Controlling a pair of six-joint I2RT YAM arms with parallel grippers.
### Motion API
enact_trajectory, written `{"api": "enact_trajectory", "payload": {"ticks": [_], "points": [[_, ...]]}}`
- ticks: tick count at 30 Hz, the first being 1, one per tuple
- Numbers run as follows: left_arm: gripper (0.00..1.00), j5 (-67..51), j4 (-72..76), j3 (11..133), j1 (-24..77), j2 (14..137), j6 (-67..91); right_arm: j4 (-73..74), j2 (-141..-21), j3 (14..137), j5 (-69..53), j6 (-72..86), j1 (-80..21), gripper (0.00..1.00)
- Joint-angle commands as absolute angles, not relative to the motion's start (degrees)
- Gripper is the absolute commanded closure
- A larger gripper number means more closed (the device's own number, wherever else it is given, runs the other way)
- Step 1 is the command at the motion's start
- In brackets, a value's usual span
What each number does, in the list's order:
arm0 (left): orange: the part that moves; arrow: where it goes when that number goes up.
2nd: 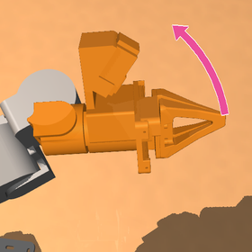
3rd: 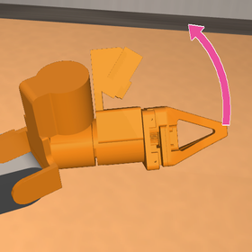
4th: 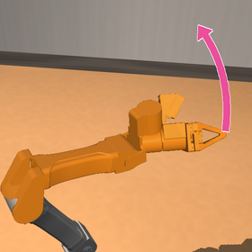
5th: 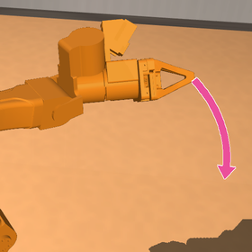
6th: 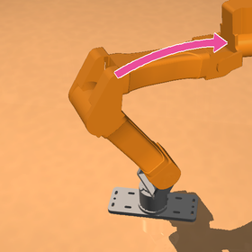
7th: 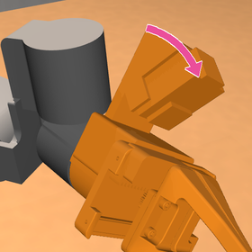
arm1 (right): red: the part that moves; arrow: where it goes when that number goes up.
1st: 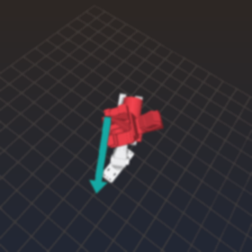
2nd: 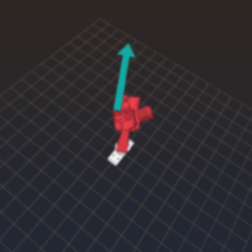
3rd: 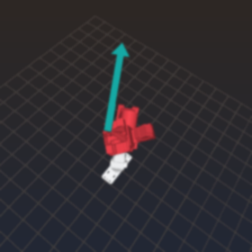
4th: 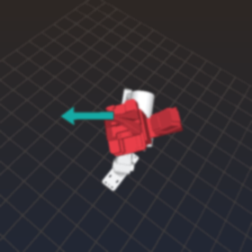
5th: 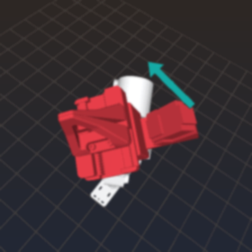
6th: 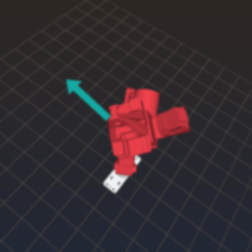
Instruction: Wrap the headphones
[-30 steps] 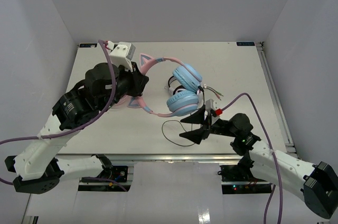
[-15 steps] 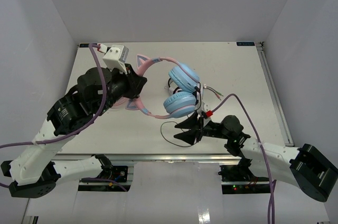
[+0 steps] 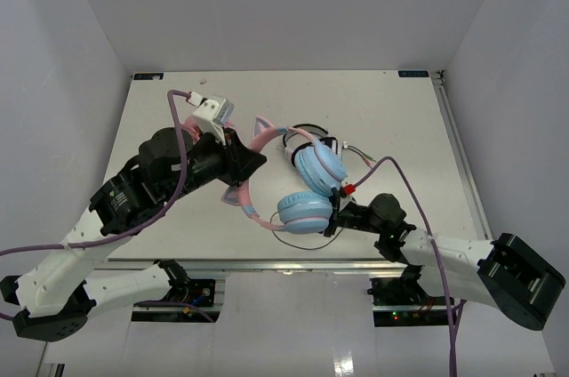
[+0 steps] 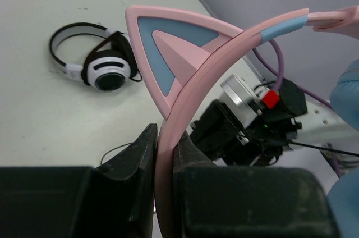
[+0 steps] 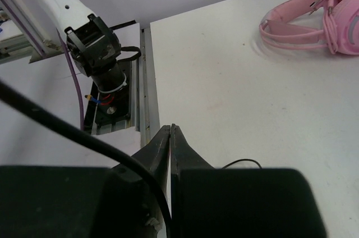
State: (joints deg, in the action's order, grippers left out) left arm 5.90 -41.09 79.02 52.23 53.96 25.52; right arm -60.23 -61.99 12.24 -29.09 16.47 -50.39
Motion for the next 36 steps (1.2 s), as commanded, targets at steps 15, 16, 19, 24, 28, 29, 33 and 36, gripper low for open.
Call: {"api": "enact_trajectory", "payload": {"ticks": [15,16,19,24,28,29,33,36], "points": [[1.00,-32.74,-33.90,71.86,52.29,51.42,21.56,-36.59,-54.25,26.85,-15.72,5.80,-50.63,0.92],[1.00,-32.63,-34.79,71.75,52.29,51.78,20.67,-34.98,-54.02,27.68,-14.65,5.15,-50.63,0.92],[1.00,-30.56,-37.47,71.32,52.29,52.34,18.11,-28.70,-52.94,30.69,-10.92,2.99,-50.54,0.92],[1.00,-22.28,-43.53,71.06,52.29,54.29,14.10,-15.72,-50.82,37.64,-3.06,-0.17,-50.19,0.92],[1.00,-15.30,-46.18,69.98,52.29,56.62,11.78,-4.57,-49.55,44.42,4.96,-2.09,-50.19,0.92],[1.00,-13.84,-46.76,69.63,52.29,57.61,11.36,-2.86,-49.40,45.62,6.20,-2.22,-50.19,0.92],[1.00,-6.83,-49.32,68.33,52.29,62.58,10.16,4.75,-49.00,50.57,7.23,-2.10,-50.19,0.92],[1.00,2.14,-50.99,68.20,52.29,66.21,10.55,9.06,-49.10,53.37,5.47,-1.82,-50.19,0.92]]}}
